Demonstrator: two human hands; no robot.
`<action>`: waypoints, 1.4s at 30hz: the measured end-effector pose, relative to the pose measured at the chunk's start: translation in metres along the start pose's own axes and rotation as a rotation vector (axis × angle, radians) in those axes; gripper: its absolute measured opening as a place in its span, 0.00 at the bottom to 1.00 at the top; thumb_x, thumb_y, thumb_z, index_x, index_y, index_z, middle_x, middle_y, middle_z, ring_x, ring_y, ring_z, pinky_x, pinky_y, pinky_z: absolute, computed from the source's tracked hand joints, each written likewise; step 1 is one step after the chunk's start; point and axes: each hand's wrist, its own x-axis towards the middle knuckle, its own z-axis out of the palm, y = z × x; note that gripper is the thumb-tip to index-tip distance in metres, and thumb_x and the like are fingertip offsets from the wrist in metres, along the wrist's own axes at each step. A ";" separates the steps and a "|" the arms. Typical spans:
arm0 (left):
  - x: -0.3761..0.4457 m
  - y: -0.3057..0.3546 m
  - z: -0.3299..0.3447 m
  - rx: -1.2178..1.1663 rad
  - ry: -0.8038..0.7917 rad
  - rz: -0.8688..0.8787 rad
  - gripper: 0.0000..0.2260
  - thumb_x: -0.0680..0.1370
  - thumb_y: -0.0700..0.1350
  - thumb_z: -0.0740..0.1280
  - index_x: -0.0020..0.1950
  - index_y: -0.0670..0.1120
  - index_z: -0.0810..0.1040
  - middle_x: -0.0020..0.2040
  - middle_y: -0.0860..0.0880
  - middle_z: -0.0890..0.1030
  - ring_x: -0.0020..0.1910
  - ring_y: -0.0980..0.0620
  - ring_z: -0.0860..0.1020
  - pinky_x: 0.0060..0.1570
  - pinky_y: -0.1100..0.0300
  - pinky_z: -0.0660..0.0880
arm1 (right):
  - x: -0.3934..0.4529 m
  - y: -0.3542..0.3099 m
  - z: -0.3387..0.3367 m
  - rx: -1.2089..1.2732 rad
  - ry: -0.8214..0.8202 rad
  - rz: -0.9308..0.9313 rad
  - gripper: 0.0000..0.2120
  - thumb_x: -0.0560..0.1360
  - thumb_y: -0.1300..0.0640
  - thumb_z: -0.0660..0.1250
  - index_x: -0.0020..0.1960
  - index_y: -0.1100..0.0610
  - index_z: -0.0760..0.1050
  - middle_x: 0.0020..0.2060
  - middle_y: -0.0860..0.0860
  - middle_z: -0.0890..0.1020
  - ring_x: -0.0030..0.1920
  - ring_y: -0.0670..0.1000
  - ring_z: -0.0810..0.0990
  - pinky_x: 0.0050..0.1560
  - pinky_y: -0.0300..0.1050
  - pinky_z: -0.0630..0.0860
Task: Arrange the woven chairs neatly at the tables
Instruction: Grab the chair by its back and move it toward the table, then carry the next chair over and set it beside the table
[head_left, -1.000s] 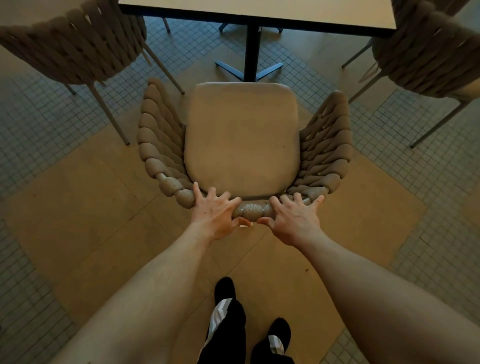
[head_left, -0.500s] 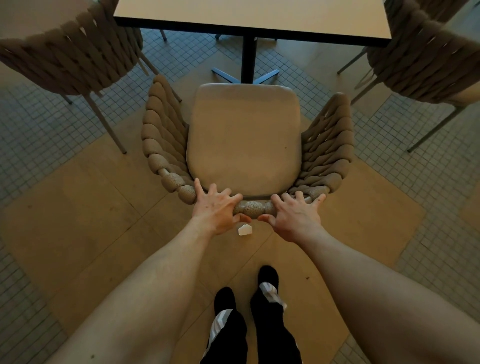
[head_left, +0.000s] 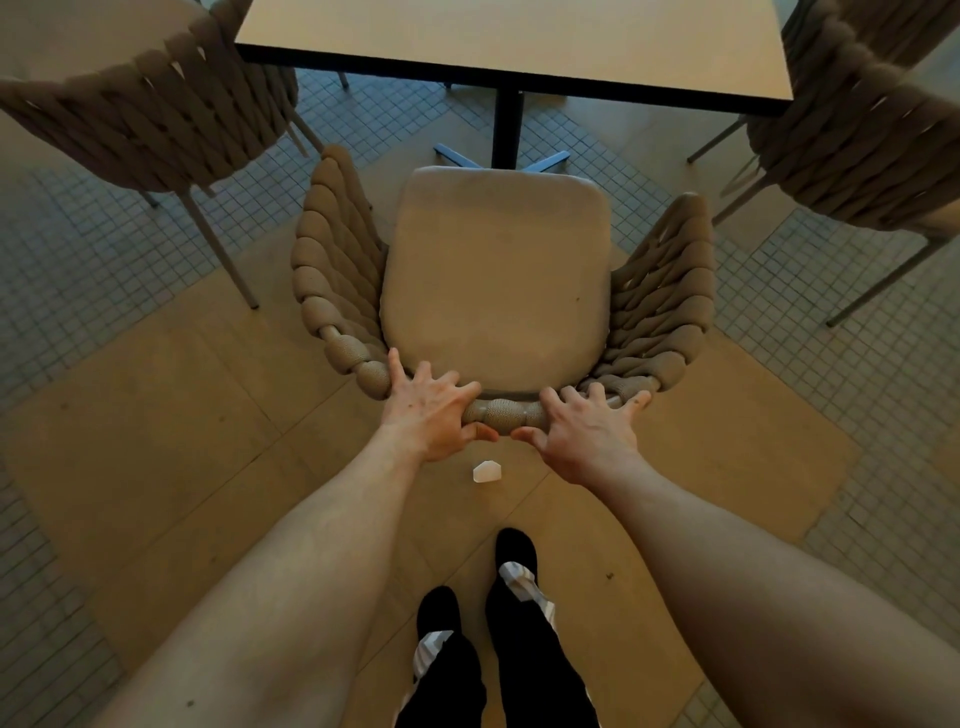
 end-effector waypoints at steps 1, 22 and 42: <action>0.000 0.000 0.000 -0.005 -0.008 -0.005 0.32 0.72 0.77 0.52 0.66 0.57 0.71 0.63 0.51 0.76 0.67 0.40 0.69 0.69 0.25 0.48 | 0.000 0.000 0.001 0.003 0.005 0.000 0.32 0.79 0.27 0.48 0.73 0.47 0.65 0.68 0.47 0.74 0.73 0.57 0.65 0.66 0.87 0.49; -0.068 -0.027 -0.053 -0.378 -0.013 -0.286 0.26 0.81 0.65 0.53 0.72 0.51 0.70 0.70 0.46 0.72 0.70 0.44 0.68 0.66 0.45 0.70 | -0.008 -0.024 -0.070 -0.098 -0.098 -0.228 0.32 0.79 0.30 0.57 0.74 0.49 0.64 0.70 0.53 0.73 0.72 0.59 0.68 0.71 0.70 0.61; -0.190 -0.139 -0.059 -0.574 -0.048 -0.648 0.26 0.83 0.62 0.55 0.77 0.51 0.64 0.74 0.46 0.67 0.73 0.43 0.65 0.68 0.45 0.68 | 0.000 -0.190 -0.131 -0.272 -0.106 -0.550 0.33 0.79 0.32 0.59 0.77 0.50 0.63 0.71 0.55 0.72 0.72 0.60 0.67 0.69 0.66 0.65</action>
